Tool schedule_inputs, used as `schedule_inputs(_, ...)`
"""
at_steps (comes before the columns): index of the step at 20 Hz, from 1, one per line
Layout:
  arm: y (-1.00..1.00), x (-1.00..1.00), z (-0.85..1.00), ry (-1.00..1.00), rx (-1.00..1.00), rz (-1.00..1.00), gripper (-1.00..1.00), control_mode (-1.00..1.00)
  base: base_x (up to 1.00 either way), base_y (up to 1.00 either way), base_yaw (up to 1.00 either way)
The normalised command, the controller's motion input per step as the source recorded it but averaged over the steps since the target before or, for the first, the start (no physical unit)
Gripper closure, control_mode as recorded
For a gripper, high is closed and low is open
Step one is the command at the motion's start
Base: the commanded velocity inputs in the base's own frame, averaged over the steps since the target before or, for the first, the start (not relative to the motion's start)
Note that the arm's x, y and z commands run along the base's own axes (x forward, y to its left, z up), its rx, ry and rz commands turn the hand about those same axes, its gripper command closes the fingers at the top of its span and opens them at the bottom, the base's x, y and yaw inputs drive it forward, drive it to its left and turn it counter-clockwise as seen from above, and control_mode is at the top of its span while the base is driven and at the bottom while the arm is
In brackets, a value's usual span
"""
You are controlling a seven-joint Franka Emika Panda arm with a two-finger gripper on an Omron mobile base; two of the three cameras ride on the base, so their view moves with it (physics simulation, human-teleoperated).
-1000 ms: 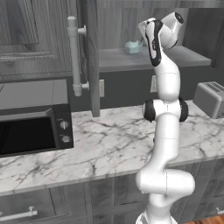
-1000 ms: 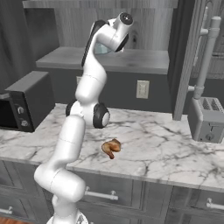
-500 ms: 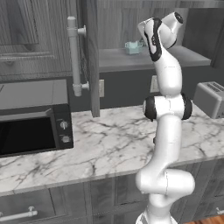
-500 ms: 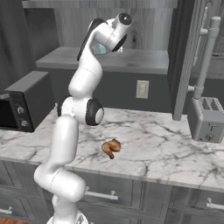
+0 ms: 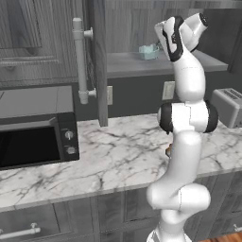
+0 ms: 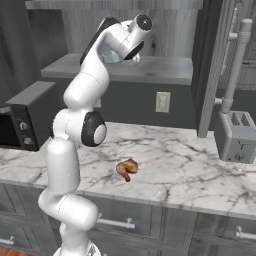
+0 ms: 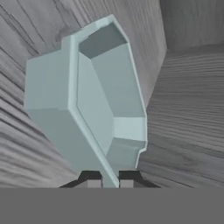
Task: Retrieve the tupperware from the cabinet, then place the raw meat into the tupperware to avoid contamination.
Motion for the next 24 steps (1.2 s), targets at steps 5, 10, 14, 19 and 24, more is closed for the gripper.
schedule_inputs(5, -0.02, -0.56, 0.00, -0.04, 0.09, -0.02, 1.00, -1.00, 0.00, 0.00, 0.00)
schedule_inputs(10, -0.02, -0.55, 0.04, -0.02, 0.11, -0.01, 1.00, -1.00, 0.00, 0.00, 0.00)
schedule_inputs(14, -0.06, -0.56, 0.15, -0.02, 0.12, 0.00, 1.00, -1.00, 0.00, 0.00, 0.00)
schedule_inputs(19, -0.07, -0.56, 0.23, -0.02, 0.10, 0.00, 1.00, -1.00, 0.00, 0.00, 0.00)
schedule_inputs(24, -0.06, -0.55, 0.14, 0.00, 0.08, 0.00, 1.00, -1.00, 0.00, 0.00, 0.00)
